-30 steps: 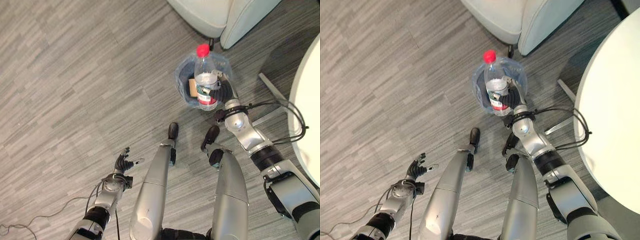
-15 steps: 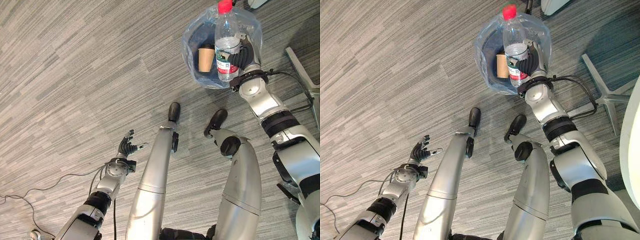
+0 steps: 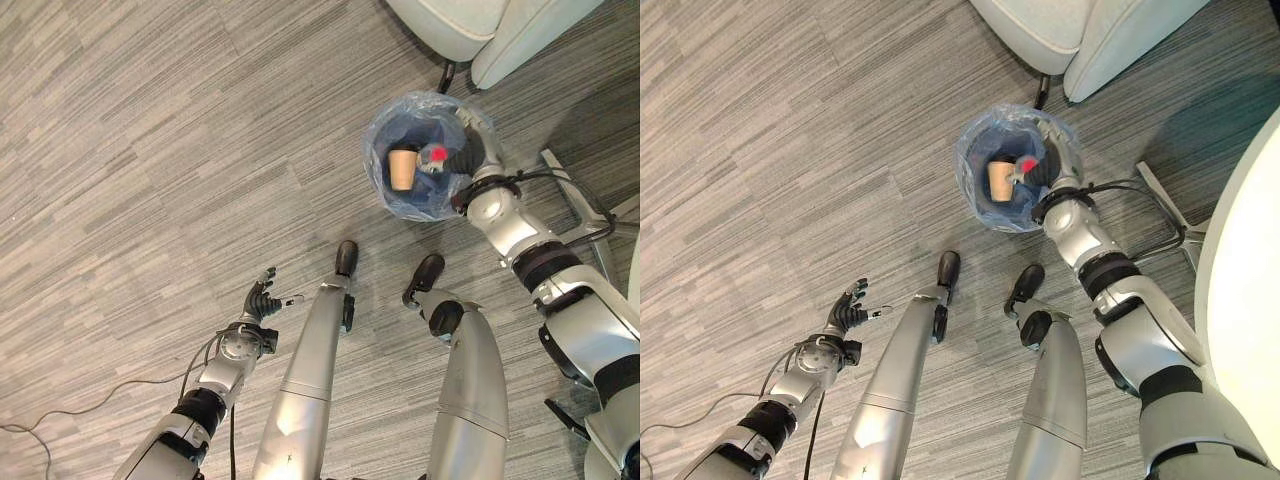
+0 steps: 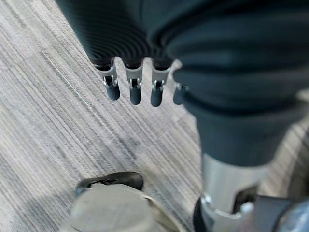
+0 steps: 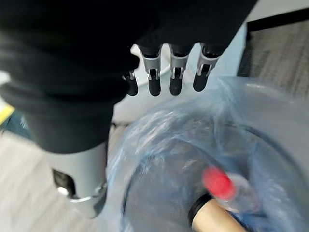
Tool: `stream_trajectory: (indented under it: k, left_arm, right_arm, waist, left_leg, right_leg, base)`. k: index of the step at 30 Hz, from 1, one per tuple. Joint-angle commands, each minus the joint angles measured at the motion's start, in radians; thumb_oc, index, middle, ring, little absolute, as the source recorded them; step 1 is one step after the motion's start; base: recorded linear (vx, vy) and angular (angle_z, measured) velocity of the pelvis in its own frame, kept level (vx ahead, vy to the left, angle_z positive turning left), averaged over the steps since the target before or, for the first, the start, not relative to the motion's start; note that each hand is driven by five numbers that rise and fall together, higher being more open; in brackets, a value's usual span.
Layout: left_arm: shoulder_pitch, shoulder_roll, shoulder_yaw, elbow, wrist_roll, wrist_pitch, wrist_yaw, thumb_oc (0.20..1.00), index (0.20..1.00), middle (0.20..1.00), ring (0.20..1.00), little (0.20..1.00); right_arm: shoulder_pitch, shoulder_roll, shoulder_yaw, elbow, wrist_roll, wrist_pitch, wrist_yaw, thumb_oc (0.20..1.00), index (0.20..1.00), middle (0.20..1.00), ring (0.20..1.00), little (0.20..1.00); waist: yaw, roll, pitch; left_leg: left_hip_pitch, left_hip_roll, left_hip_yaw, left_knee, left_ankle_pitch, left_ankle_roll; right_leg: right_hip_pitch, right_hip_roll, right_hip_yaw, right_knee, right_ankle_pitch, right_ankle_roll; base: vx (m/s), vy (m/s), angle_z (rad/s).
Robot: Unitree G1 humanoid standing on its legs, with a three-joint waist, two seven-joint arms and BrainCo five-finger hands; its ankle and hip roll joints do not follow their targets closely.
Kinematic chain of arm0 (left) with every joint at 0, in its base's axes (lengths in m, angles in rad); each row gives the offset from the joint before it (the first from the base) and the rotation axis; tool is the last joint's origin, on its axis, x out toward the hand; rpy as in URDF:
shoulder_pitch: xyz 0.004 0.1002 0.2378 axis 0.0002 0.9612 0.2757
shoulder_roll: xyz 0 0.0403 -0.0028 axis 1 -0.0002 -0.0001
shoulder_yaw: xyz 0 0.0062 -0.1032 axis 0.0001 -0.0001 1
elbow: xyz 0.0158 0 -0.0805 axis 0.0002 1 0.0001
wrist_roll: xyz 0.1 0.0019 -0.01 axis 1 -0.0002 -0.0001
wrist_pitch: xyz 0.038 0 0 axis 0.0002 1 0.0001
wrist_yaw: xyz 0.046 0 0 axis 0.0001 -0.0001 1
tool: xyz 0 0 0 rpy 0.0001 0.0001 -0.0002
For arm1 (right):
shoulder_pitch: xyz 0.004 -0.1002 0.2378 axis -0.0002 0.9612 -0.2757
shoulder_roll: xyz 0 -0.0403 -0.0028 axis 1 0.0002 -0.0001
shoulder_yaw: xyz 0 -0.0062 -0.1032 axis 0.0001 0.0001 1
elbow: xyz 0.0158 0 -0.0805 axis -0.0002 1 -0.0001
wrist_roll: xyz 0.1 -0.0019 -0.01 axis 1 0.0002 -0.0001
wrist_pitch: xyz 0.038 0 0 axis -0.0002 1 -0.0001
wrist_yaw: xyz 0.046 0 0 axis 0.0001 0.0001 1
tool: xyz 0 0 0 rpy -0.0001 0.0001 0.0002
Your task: Gather garbage on tea table into small bin, then transfer packed bag to large trash can.
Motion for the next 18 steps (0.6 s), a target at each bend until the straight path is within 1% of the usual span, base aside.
stream_trajectory:
  k: [1,2,3,6,8,11,12,18]
  left_arm:
    - [0.051,0.007,0.015,0.014,0.014,-0.017,0.020,1.000,1.000,1.000,1.000,1.000]
    - [0.051,0.007,0.015,0.014,0.014,-0.017,0.020,1.000,1.000,1.000,1.000,1.000]
    - [0.047,0.007,0.017,0.015,0.019,-0.018,0.023,1.000,1.000,1.000,1.000,1.000]
    - [0.038,0.014,0.018,0.018,0.029,-0.022,0.029,1.000,1.000,1.000,1.000,1.000]
    - [0.039,0.023,0.017,0.014,0.027,-0.025,0.032,1.000,1.000,1.000,1.000,1.000]
    - [0.039,0.035,0.011,0.016,0.022,-0.029,0.035,1.000,1.000,1.000,1.000,1.000]
    - [0.037,0.047,0.006,0.015,0.014,-0.035,0.038,1.000,1.000,1.000,1.000,1.000]
    - [0.018,0.062,-0.022,0.007,-0.016,-0.045,0.039,1.000,1.000,1.000,1.000,1.000]
  right_arm:
    - [-0.002,-0.015,0.022,-0.060,-0.111,0.006,-0.004,1.000,1.000,1.000,1.000,1.000]
    - [-0.001,-0.015,0.022,-0.061,-0.111,0.006,-0.004,1.000,1.000,1.000,1.000,1.000]
    - [0.008,-0.012,0.045,-0.057,-0.165,0.012,-0.003,1.000,1.000,1.000,1.000,1.000]
    - [0.002,-0.011,0.087,-0.042,-0.260,0.029,-0.002,1.000,1.000,1.000,1.000,1.000]
    - [-0.014,-0.011,0.110,-0.017,-0.291,0.040,-0.001,1.000,1.000,1.000,1.000,1.000]
    - [-0.047,0.001,0.136,0.042,-0.309,0.052,-0.005,1.000,1.000,1.000,1.000,1.000]
    - [-0.080,0.005,0.154,0.098,-0.308,0.063,-0.005,1.000,1.000,1.000,1.000,1.000]
    - [-0.136,0.029,0.187,0.269,-0.281,0.083,0.004,1.000,1.000,1.000,1.000,1.000]
  waist:
    - [0.011,-0.013,0.014]
    - [0.011,-0.013,0.014]
    - [0.007,-0.015,0.018]
    - [0.007,-0.015,0.023]
    - [0.009,-0.014,0.028]
    - [0.014,-0.011,0.034]
    - [0.020,-0.007,0.038]
    - [0.040,0.011,0.053]
  left_leg:
    - [0.024,0.005,0.029,-0.080,-0.027,0.006]
    - [0.026,0.006,0.029,-0.081,-0.026,0.006]
    - [0.035,0.009,0.030,-0.092,-0.025,0.005]
    - [0.040,0.012,0.026,-0.105,-0.021,0.002]
    - [0.037,0.011,0.023,-0.108,-0.019,0.001]
    - [0.027,0.008,0.024,-0.103,-0.018,0.000]
    - [0.016,0.006,0.024,-0.102,-0.016,-0.001]
    - [-0.034,-0.012,0.020,-0.079,-0.008,-0.001]
  right_leg:
    - [0.060,0.045,0.082,-0.064,-0.097,0.091]
    - [0.061,0.045,0.081,-0.065,-0.096,0.091]
    - [0.071,0.049,0.079,-0.079,-0.089,0.097]
    - [0.078,0.050,0.077,-0.094,-0.087,0.103]
    - [0.075,0.048,0.075,-0.093,-0.088,0.104]
    - [0.064,0.044,0.076,-0.087,-0.091,0.106]
    - [0.051,0.040,0.077,-0.078,-0.094,0.106]
    - [0.002,0.025,0.084,-0.037,-0.108,0.099]
  base:
    - [-0.01,-0.002,-0.03]
    - [-0.01,-0.006,-0.04]
    - [0.00,-0.012,-0.06]
    - [0.00,-0.012,-0.02]
    - [0.00,0.000,0.00]
    - [0.02,-0.007,0.04]
    - [0.03,-0.001,0.02]
    - [0.01,-0.007,0.04]
